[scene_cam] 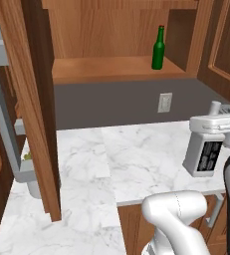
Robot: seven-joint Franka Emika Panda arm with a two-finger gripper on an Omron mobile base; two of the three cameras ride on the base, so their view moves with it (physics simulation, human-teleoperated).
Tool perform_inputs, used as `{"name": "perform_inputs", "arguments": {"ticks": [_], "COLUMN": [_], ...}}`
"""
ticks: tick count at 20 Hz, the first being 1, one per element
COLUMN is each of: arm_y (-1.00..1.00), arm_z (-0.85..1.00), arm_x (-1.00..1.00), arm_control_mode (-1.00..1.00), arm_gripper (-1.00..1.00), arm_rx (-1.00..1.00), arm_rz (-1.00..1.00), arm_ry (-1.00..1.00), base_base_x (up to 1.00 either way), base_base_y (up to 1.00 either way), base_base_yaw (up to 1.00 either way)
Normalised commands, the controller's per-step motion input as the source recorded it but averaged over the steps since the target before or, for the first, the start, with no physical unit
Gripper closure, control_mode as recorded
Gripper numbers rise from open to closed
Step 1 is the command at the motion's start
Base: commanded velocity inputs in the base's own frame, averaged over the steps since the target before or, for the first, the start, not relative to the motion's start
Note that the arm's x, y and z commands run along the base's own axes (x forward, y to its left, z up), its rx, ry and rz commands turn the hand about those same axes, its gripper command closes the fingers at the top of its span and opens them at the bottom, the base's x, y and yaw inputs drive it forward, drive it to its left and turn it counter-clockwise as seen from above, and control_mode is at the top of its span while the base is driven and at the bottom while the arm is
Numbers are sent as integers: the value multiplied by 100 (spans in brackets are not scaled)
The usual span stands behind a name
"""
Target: Sort all alcoholic drinks to one cabinet, and non-alcoholic drinks to the other.
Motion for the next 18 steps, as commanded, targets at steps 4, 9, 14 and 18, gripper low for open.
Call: {"name": "perform_inputs", "arguments": {"ticks": [4,9,14,18], "arm_y": [0,0,7,36], "arm_z": [0,0,4,32], "arm_x": [0,0,6,6], "arm_control_mode": [100,100,-100,-100], "arm_gripper": [100,100,100,100], "arm_rx": [0,0,-1,-3], "arm_rz": [0,0,0,4], "arm_ry": [0,0,0,-6], "base_base_x": [69,81,46,0], "base_base_y": [28,31,30,0], "base_base_yaw": [0,0,0,0]}}
